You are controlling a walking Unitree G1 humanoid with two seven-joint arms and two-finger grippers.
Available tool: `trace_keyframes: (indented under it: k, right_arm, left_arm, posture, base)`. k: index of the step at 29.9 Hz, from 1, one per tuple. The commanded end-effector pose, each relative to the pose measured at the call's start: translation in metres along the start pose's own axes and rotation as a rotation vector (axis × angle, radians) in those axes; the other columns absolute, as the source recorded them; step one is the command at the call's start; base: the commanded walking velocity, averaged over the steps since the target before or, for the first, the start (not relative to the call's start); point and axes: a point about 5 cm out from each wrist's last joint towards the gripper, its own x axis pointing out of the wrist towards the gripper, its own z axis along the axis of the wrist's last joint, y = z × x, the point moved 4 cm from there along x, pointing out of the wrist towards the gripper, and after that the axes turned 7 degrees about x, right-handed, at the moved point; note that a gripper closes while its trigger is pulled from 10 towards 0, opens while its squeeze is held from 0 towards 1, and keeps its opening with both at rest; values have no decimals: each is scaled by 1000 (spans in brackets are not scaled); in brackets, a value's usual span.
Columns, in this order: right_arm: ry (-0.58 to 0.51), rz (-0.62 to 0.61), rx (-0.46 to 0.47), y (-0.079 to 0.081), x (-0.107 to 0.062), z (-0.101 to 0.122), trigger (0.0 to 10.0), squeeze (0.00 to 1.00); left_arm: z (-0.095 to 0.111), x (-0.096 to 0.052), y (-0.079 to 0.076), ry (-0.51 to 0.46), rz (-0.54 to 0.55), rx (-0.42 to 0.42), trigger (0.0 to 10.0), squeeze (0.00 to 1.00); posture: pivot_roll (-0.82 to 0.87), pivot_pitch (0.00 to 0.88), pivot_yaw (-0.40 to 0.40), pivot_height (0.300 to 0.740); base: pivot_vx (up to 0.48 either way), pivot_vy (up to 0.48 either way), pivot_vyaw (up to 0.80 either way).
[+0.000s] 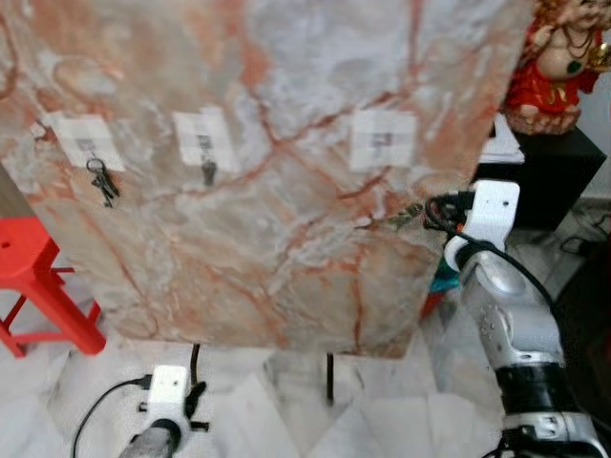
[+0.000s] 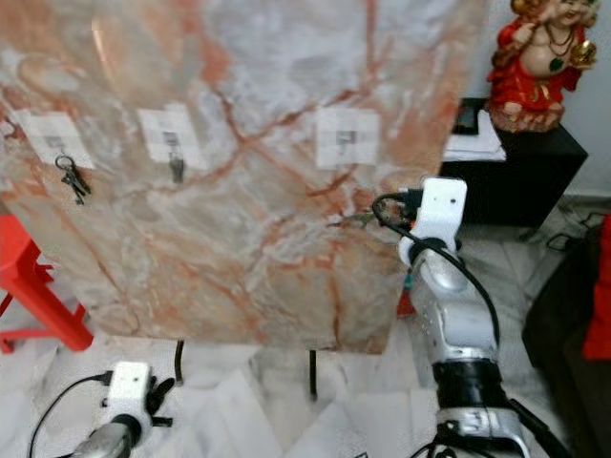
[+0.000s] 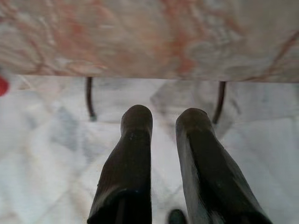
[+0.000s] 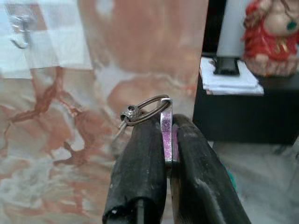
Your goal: Hang keys on a hook
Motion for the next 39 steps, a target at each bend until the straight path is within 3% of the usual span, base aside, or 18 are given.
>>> trace_keyframes:
  k: [1, 9, 18, 39]
  right_arm:
    - [-12, 76, -15, 22, 2, 6, 10000, 0]
    - [11, 133, 4, 42, 4, 1, 10000, 0]
    - [-7, 164, 4, 46, 3, 1, 10000, 0]
    - [3, 186, -23, 45, 3, -1, 10000, 0]
  left_arm:
    - [0, -1, 5, -1, 10, 17, 10000, 0]
    - [-2, -1, 3, 7, 23, 13, 10000, 0]
    - [-3, -2, 5, 12, 39, 16, 10000, 0]
    - [-4, -2, 5, 18, 45, 19, 10000, 0]
  posture:
    - [59, 37, -13, 740]
    - [64, 49, -22, 740]
    - [68, 56, -26, 740]
    - [65, 54, -30, 740]
  base:
    - [0, -322, 0]
    - [0, -81, 0]
    - [0, 0, 0]
    - [0, 0, 793]
